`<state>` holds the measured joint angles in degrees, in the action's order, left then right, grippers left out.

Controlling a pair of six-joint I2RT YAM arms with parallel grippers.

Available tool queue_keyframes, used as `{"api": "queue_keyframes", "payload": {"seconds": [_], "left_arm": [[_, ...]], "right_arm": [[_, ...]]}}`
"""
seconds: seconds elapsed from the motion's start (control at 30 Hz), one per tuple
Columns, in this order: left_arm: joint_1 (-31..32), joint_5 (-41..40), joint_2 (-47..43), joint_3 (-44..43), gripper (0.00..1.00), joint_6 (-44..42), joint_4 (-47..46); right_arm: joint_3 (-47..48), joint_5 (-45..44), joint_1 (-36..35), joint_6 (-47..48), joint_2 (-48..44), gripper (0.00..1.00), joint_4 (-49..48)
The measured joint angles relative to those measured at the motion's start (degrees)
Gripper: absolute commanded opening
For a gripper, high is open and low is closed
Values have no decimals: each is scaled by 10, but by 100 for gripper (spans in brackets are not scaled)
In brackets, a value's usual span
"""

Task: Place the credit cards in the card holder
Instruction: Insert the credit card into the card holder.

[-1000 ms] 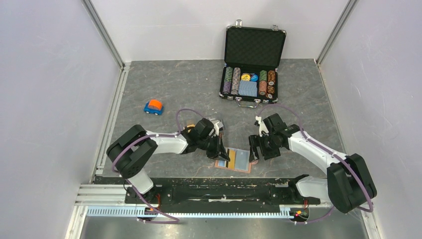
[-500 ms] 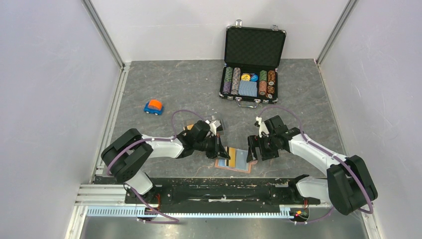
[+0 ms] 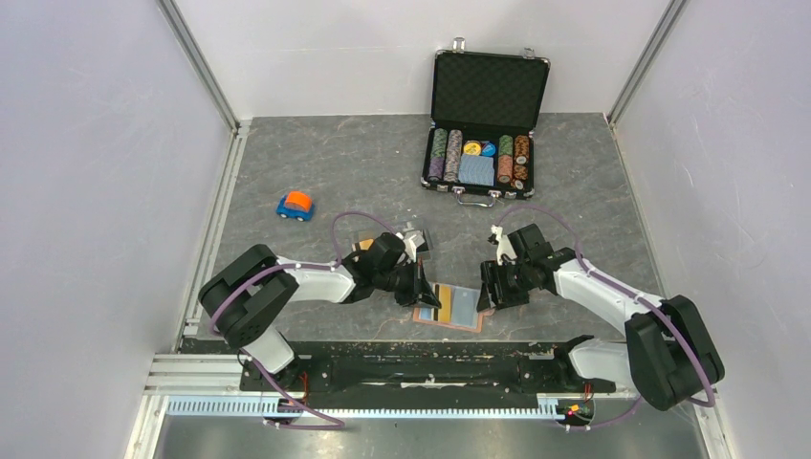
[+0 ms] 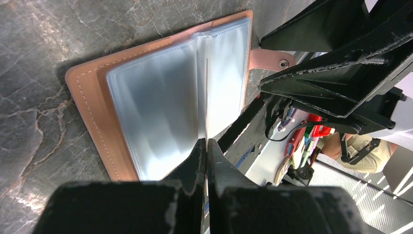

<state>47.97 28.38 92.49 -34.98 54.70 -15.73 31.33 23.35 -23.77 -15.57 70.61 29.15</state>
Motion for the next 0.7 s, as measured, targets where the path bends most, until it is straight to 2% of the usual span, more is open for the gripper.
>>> {"api": "queue_keyframes", "payload": {"seconds": [0.43, 0.7], "left_arm": [[-7, 4, 31, -24, 2, -12, 2], [-10, 21, 55, -45, 2, -22, 1]], "right_arm": [[-12, 2, 0, 5, 14, 20, -10], [-12, 1, 1, 6, 19, 16, -10]]}}
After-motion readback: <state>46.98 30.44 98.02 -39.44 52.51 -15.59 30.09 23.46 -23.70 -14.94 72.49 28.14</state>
